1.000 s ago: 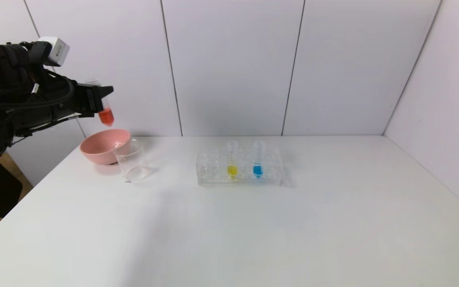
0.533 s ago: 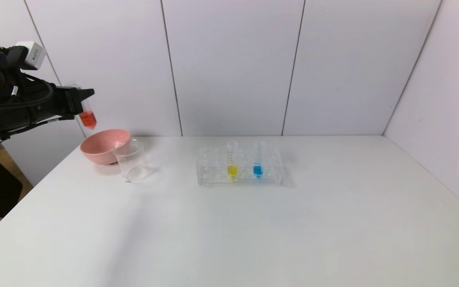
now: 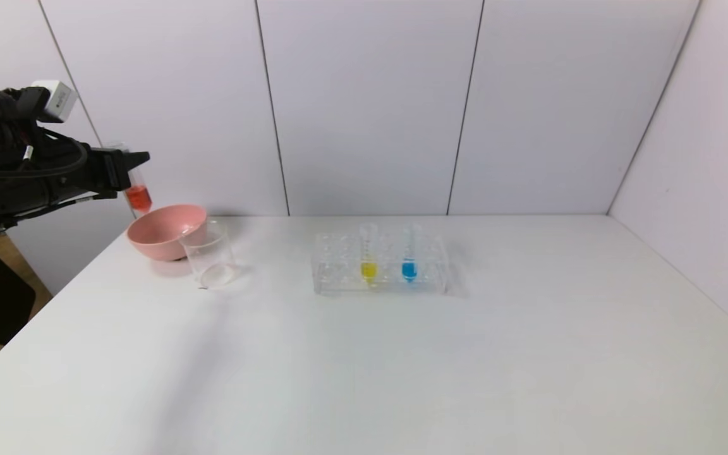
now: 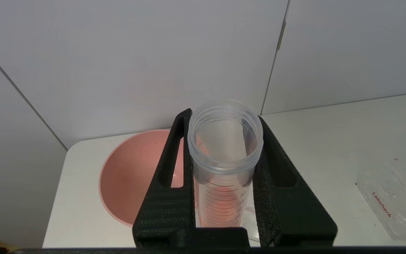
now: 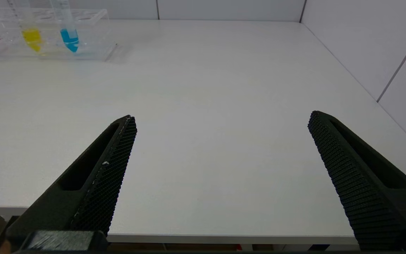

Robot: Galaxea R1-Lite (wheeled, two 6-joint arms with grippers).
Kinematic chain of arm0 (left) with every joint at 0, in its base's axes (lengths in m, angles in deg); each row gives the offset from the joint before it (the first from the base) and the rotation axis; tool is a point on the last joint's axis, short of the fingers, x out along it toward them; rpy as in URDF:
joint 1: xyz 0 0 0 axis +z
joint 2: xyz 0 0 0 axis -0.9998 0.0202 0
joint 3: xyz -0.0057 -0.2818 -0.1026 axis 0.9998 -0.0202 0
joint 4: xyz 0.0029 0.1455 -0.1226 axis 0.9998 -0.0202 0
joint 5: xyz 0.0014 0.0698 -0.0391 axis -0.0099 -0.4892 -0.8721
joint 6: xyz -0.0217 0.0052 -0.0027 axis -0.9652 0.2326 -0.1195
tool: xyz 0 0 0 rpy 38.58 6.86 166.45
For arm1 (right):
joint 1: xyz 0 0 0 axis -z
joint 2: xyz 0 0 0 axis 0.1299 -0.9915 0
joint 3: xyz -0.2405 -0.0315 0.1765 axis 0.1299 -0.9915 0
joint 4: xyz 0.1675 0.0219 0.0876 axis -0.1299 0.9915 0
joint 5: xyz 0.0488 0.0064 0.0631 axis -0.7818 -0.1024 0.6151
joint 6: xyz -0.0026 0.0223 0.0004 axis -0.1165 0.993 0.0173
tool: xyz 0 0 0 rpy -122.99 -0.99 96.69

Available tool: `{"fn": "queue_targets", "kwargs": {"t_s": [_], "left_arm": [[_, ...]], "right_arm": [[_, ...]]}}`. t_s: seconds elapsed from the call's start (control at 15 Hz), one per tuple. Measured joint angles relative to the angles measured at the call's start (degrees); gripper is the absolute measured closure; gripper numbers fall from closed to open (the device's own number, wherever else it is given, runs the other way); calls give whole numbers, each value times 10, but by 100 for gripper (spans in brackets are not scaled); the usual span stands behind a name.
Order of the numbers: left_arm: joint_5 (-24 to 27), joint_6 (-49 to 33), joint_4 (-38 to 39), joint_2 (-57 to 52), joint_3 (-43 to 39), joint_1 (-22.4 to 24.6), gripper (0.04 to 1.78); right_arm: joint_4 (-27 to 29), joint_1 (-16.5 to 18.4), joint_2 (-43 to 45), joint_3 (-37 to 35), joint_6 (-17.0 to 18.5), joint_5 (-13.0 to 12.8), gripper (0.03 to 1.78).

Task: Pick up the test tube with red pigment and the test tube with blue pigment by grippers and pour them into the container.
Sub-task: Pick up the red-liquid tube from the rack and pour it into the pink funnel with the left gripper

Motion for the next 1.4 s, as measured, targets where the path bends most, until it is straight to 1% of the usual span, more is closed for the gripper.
{"fn": "queue_targets", "kwargs": {"t_s": [0.33,0.53,0.67,0.8,1.0,1.2,1.4], "left_arm": [[0,3,2,22,0,0,135],[2,20,1,42,4,0,135],[17,29,-8,54,12,0,135],[37,57,-54,64,42,6,135],[43,153,-161,71,93,18,135],[40,250,-221,84,136,21,135],[39,327,-283,93,177,21,135]], "right_arm": [[0,0,0,0,0,0,4],[0,0,0,0,0,0,4],[0,0,0,0,0,0,4],[0,0,0,0,0,0,4],[0,0,0,0,0,0,4],[0,0,0,0,0,0,4],[0,0,0,0,0,0,4]]}}
